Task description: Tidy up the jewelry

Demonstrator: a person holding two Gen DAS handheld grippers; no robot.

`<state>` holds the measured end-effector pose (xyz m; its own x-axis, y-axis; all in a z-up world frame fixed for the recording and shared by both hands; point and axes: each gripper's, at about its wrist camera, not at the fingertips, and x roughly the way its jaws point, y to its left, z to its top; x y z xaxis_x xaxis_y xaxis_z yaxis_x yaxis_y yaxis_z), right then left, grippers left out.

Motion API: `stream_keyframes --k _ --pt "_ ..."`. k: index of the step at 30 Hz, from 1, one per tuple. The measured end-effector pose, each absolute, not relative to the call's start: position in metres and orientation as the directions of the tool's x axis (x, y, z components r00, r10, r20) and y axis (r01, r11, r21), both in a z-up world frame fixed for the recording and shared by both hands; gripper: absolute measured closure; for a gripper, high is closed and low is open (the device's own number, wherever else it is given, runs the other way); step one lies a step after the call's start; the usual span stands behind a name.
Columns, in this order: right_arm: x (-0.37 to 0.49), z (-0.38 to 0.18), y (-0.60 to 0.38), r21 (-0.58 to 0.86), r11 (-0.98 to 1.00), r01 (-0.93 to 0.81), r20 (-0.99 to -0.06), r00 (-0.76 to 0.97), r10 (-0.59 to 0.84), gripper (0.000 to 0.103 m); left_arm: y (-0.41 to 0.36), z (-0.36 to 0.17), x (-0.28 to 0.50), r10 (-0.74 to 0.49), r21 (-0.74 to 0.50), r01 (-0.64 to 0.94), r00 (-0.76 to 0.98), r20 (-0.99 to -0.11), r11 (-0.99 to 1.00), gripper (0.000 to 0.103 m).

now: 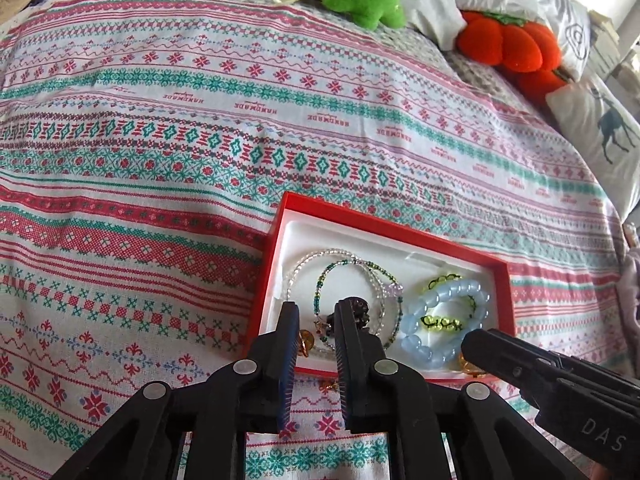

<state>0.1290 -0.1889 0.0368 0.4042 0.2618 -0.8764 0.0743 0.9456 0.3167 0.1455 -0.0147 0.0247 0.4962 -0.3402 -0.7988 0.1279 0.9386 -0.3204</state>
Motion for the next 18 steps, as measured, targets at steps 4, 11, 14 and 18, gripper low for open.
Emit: stream_keyframes --k 4,11,14,18 --pt "0.133 0.033 -0.189 0.312 0.947 0.078 -0.879 0.401 0.257 0.084 -0.013 0.027 0.141 -0.326 -0.303 0.129 0.492 -0.807 0.944 0.078" --pt "0.133 0.037 -0.186 0.309 0.948 0.072 -0.880 0.401 0.256 0.077 -0.010 0.032 0.133 -0.283 -0.256 0.123 0.493 -0.823 0.959 0.059" --pt "0.129 0.042 -0.184 0.305 0.951 0.057 -0.877 0.406 0.257 0.074 -0.008 0.031 0.130 -0.270 -0.246 0.115 0.476 -0.837 0.963 0.054" --pt "0.120 0.047 -0.184 0.303 0.952 0.041 -0.877 0.403 0.262 0.072 -0.005 0.029 0.123 -0.254 -0.231 0.107 0.457 -0.852 0.967 0.044"
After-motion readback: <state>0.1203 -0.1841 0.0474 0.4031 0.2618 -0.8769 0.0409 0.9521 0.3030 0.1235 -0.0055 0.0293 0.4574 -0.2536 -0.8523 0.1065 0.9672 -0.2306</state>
